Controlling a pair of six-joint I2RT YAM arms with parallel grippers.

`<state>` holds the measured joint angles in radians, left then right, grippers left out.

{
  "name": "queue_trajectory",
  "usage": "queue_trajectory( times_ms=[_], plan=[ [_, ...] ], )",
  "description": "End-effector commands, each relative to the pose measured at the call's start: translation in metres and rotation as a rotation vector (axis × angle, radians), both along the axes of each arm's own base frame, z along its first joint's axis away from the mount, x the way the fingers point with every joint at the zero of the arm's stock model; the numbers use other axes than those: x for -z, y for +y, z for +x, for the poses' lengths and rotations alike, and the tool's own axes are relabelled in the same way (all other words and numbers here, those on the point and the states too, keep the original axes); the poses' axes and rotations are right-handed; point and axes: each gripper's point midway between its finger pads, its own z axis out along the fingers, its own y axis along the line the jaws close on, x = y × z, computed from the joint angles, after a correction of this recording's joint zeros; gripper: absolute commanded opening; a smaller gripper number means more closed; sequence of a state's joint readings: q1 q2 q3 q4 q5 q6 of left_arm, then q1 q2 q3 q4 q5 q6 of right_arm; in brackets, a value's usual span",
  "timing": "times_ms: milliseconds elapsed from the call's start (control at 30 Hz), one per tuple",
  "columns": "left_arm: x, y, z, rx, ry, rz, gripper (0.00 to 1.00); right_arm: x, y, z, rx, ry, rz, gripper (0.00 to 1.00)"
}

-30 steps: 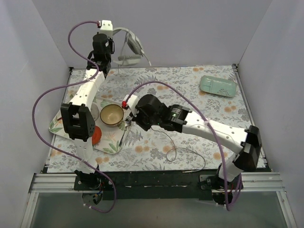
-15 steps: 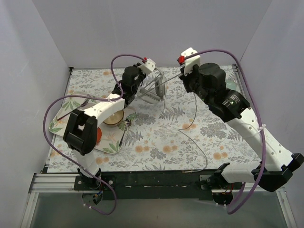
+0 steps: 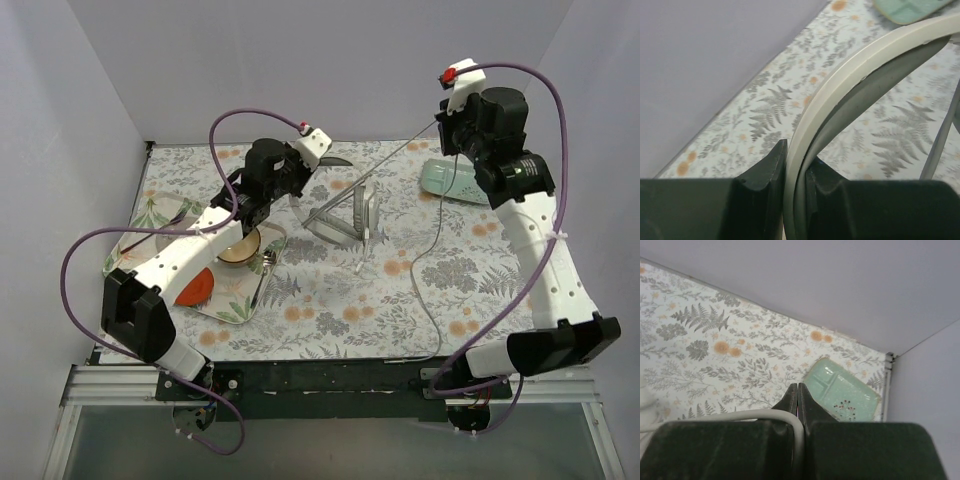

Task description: Wrap the headphones

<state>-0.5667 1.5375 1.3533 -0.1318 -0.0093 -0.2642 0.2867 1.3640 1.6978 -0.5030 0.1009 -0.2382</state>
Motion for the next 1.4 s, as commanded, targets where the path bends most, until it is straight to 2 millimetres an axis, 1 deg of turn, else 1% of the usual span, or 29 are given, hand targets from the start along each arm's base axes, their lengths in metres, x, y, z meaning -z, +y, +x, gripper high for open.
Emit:
queue_trajectory(
  times_ms=[0,133,167,233,267,300,333,367,400,433,467,500,533,567,600,633,667,700,733,767,833,867,933,967,1000,1033,1167,1300,1367],
  plan=[
    [0.021,0.008,-0.063,0.181,0.235,0.049,0.0,-0.067,-0.054,0.034,0.091,-0.199,0.158,0.01],
    [0.016,-0.003,-0.086,0.266,0.317,0.003,0.0,-0.04,-0.057,0.053,0.062,-0.156,0.174,0.01],
    [0.011,-0.004,-0.088,0.265,0.331,-0.02,0.0,-0.021,-0.055,0.057,0.051,-0.121,0.172,0.01],
    [-0.012,-0.012,-0.097,0.292,0.361,-0.089,0.0,-0.008,-0.05,0.06,0.014,-0.121,0.185,0.01],
    [-0.021,-0.016,-0.103,0.319,0.375,-0.115,0.0,0.016,-0.045,0.062,-0.006,-0.077,0.191,0.01],
    [-0.03,-0.018,-0.111,0.343,0.398,-0.136,0.0,0.025,-0.038,0.062,-0.043,-0.065,0.203,0.01],
    [-0.054,-0.022,-0.116,0.373,0.379,-0.176,0.0,0.031,-0.029,0.061,-0.09,-0.052,0.225,0.01],
    [-0.068,-0.03,-0.127,0.417,0.414,-0.234,0.0,0.034,-0.01,0.057,-0.203,-0.056,0.253,0.01],
    [-0.078,-0.032,-0.131,0.424,0.429,-0.265,0.0,0.056,0.004,0.055,-0.266,-0.01,0.278,0.03],
    [-0.104,-0.035,-0.133,0.439,0.399,-0.307,0.0,0.066,0.02,0.048,-0.345,0.022,0.307,0.04],
    [-0.115,-0.036,-0.134,0.416,0.425,-0.362,0.0,0.065,0.027,0.05,-0.371,-0.011,0.306,0.08],
    [-0.122,-0.038,-0.128,0.393,0.426,-0.388,0.0,0.073,0.045,0.047,-0.405,-0.001,0.305,0.1],
    [-0.146,-0.037,-0.128,0.387,0.388,-0.427,0.0,0.089,0.055,0.044,-0.422,0.018,0.3,0.14],
    [-0.154,-0.037,-0.126,0.368,0.387,-0.456,0.0,0.088,0.066,0.044,-0.45,-0.013,0.297,0.21],
    [-0.163,-0.037,-0.122,0.34,0.386,-0.498,0.0,0.094,0.085,0.037,-0.492,-0.013,0.3,0.24],
    [-0.176,-0.038,-0.121,0.339,0.369,-0.525,0.0,0.107,0.095,0.034,-0.506,0.004,0.305,0.25],
    [-0.183,-0.038,-0.12,0.334,0.364,-0.545,0.0,0.114,0.112,0.028,-0.535,0.012,0.311,0.27],
    [-0.189,-0.039,-0.12,0.326,0.371,-0.576,0.0,0.11,0.12,0.028,-0.547,-0.03,0.318,0.27],
    [-0.192,-0.04,-0.117,0.322,0.374,-0.586,0.0,0.123,0.125,0.026,-0.549,-0.015,0.324,0.28],
    [-0.207,-0.039,-0.118,0.332,0.345,-0.604,0.0,0.127,0.136,0.022,-0.566,-0.002,0.35,0.29],
    [-0.217,-0.038,-0.115,0.319,0.322,-0.617,0.0,0.127,0.145,0.021,-0.584,-0.028,0.38,0.3],
    [-0.222,-0.037,-0.114,0.313,0.308,-0.624,0.0,0.138,0.153,0.018,-0.595,-0.005,0.39,0.3],
    [-0.241,-0.032,-0.113,0.295,0.258,-0.649,0.0,0.142,0.161,0.017,-0.601,-0.007,0.42,0.3],
    [-0.244,-0.03,-0.108,0.275,0.245,-0.656,0.0,0.154,0.165,0.016,-0.602,0.017,0.427,0.31],
    [-0.258,-0.027,-0.109,0.271,0.209,-0.674,0.0,0.16,0.173,0.012,-0.616,0.032,0.435,0.32],
    [-0.264,-0.021,-0.103,0.232,0.182,-0.685,0.0,0.163,0.176,0.011,-0.619,0.033,0.438,0.33],
    [-0.287,-0.011,-0.094,0.173,0.096,-0.722,0.0,0.202,0.192,0.005,-0.613,0.107,0.425,0.38],
    [-0.304,-0.002,-0.082,0.112,0.027,-0.759,0.0,0.241,0.19,-0.001,-0.577,0.177,0.432,0.41],
    [-0.31,0.001,-0.077,0.089,0.004,-0.774,0.0,0.267,0.187,-0.005,-0.557,0.235,0.427,0.45]
  ],
)
